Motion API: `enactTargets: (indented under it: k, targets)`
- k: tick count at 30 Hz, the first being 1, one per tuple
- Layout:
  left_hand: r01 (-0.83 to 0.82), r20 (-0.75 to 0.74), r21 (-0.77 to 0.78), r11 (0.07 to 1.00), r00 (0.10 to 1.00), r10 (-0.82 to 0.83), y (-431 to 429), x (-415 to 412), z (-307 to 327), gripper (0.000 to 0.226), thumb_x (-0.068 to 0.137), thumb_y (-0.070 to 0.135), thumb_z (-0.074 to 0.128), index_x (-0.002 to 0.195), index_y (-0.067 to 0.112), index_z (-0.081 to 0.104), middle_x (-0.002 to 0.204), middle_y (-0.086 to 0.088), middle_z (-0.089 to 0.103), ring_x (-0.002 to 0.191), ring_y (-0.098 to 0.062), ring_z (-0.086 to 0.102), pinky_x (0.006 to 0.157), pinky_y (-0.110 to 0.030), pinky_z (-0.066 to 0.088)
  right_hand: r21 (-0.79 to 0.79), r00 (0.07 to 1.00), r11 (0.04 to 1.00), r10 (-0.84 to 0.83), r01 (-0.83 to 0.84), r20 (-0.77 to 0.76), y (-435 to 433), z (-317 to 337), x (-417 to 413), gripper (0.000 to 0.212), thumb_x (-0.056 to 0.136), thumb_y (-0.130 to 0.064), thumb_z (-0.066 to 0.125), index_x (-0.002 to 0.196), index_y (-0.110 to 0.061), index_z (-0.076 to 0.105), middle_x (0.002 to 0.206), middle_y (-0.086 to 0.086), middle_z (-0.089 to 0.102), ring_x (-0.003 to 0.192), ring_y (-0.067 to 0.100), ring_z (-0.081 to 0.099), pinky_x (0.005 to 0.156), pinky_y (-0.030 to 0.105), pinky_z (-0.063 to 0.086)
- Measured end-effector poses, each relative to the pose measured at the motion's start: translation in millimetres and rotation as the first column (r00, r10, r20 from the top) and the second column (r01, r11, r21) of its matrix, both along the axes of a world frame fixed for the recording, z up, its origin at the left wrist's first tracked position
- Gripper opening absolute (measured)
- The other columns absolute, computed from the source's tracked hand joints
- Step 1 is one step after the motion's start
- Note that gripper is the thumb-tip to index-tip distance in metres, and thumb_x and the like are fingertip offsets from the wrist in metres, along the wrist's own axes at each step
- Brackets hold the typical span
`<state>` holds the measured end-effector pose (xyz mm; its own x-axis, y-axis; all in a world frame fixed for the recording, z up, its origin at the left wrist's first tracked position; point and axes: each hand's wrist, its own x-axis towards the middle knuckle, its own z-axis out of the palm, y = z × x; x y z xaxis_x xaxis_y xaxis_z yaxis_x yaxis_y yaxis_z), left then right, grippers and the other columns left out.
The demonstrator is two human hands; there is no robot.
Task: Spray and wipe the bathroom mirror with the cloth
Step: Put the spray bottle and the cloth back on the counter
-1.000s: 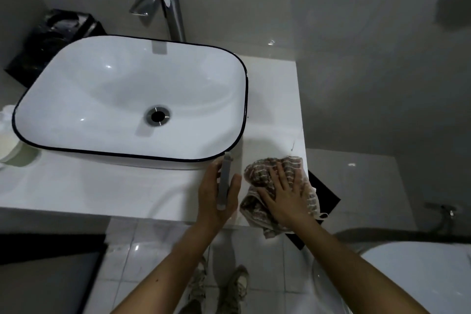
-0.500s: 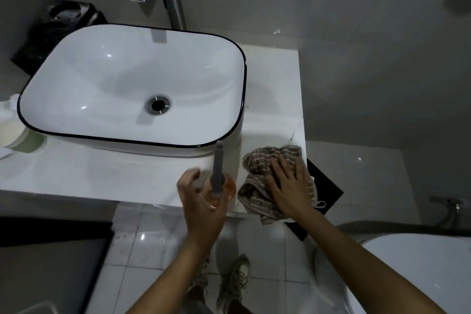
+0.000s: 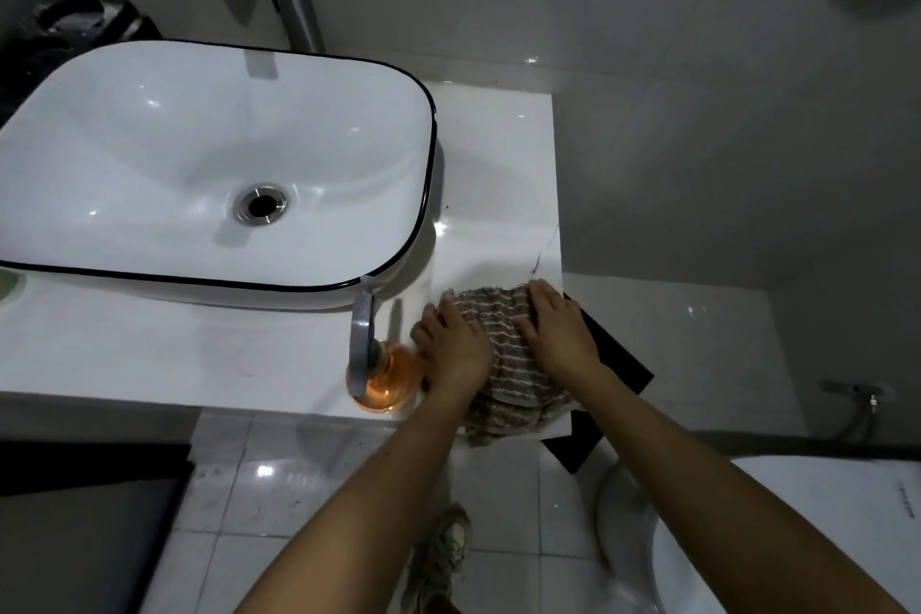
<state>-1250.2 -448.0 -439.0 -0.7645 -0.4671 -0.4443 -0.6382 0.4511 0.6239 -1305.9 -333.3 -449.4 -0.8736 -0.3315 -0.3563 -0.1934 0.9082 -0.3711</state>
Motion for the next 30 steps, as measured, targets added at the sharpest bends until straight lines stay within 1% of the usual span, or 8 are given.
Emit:
enactTargets:
  k: [4,7,12,16,18,22,26,30]
  targets:
    - [0.066,-0.092,0.029,0.997,0.994,-0.063,-4.0,3.3,-1.3,0.03,0.092,0.017,0.042,0.12,0.015,0.053,0.135,-0.012,0.039,0.116,-0.033,0.05,0.098,-0.041,0.043,-0.12,0.999,0.992,-0.046,0.042,-0.026,7.8,2.5,13.4,0.046,0.096,-0.019,0.04,0.142,-0.018,0.032,0.14,0.013,0.033,0.112,0.033,0.045,0.094,0.034,0.038]
    - [0.111,-0.205,-0.006,0.994,0.973,-0.11,-5.6,7.9,-0.8,0.028,0.09,0.008,0.043,0.115,0.011,0.056,0.131,-0.009,0.045,0.113,-0.028,0.052,0.095,-0.038,0.044,-0.269,0.977,0.939,-0.199,0.213,0.08,10.0,9.9,22.0,0.038,0.096,-0.017,0.04,0.132,-0.009,0.042,0.119,0.006,0.044,0.094,0.021,0.053,0.082,0.025,0.041]
    - [-0.026,-0.282,-0.044,0.999,0.959,0.012,-4.1,4.2,9.4,0.045,0.09,0.0,0.035,0.133,0.012,0.042,0.15,-0.009,0.03,0.129,-0.032,0.037,0.098,-0.039,0.037,-0.213,0.956,0.951,-0.257,0.224,-0.142,9.8,13.0,17.6,0.041,0.093,-0.008,0.04,0.134,-0.009,0.041,0.144,0.013,0.027,0.119,0.033,0.037,0.098,0.038,0.038]
    - [0.147,-0.118,-0.168,0.975,0.979,-0.168,7.2,33.7,9.9,0.051,0.094,0.013,0.037,0.143,0.024,0.029,0.159,-0.01,0.008,0.135,-0.037,0.028,0.105,-0.045,0.033,-0.157,0.967,0.988,-0.045,0.005,-0.25,16.7,8.6,39.9,0.035,0.091,-0.024,0.049,0.124,-0.012,0.057,0.138,0.013,0.046,0.121,0.037,0.041,0.093,0.043,0.044]
    - [0.251,-0.057,-0.223,0.942,0.961,-0.27,11.9,51.1,4.0,0.05,0.096,0.024,0.035,0.144,0.029,0.027,0.159,-0.01,0.01,0.133,-0.037,0.03,0.105,-0.044,0.033,-0.087,0.97,0.987,0.11,-0.132,-0.219,22.8,-1.4,55.5,0.046,0.095,-0.042,0.033,0.12,-0.014,0.06,0.132,0.014,0.053,0.122,0.037,0.043,0.094,0.045,0.045]
    - [0.381,0.1,-0.264,0.886,0.925,-0.368,13.7,73.4,-5.5,0.059,0.091,0.043,0.021,0.148,0.028,0.016,0.16,-0.01,0.012,0.137,-0.037,0.025,0.107,-0.042,0.03,-0.009,0.998,0.998,0.065,-0.065,-0.02,40.3,-18.0,65.8,0.093,0.07,-0.077,-0.019,0.145,-0.033,0.013,0.156,-0.003,0.007,0.143,0.027,0.007,0.114,0.044,0.019]
    - [0.413,0.179,-0.174,0.894,0.906,-0.384,13.4,78.2,-1.1,0.068,0.086,0.052,0.024,0.149,0.034,0.004,0.162,-0.007,-0.003,0.144,-0.039,0.008,0.114,-0.045,0.019,0.098,0.997,0.995,-0.015,0.008,0.071,33.3,-7.9,73.7,0.061,0.09,-0.06,0.008,0.145,-0.037,-0.004,0.155,-0.009,-0.012,0.143,0.028,-0.002,0.112,0.049,0.016]
    - [0.444,0.163,-0.101,0.89,0.89,-0.425,14.7,74.4,26.8,0.075,0.091,0.037,0.045,0.149,0.029,-0.001,0.161,-0.014,-0.008,0.146,-0.038,-0.007,0.117,-0.05,0.007,0.123,0.991,0.992,-0.017,0.001,0.131,24.3,14.0,65.8,0.054,0.097,-0.046,0.019,0.146,-0.029,0.009,0.157,-0.003,-0.001,0.143,0.027,-0.003,0.113,0.048,0.009]
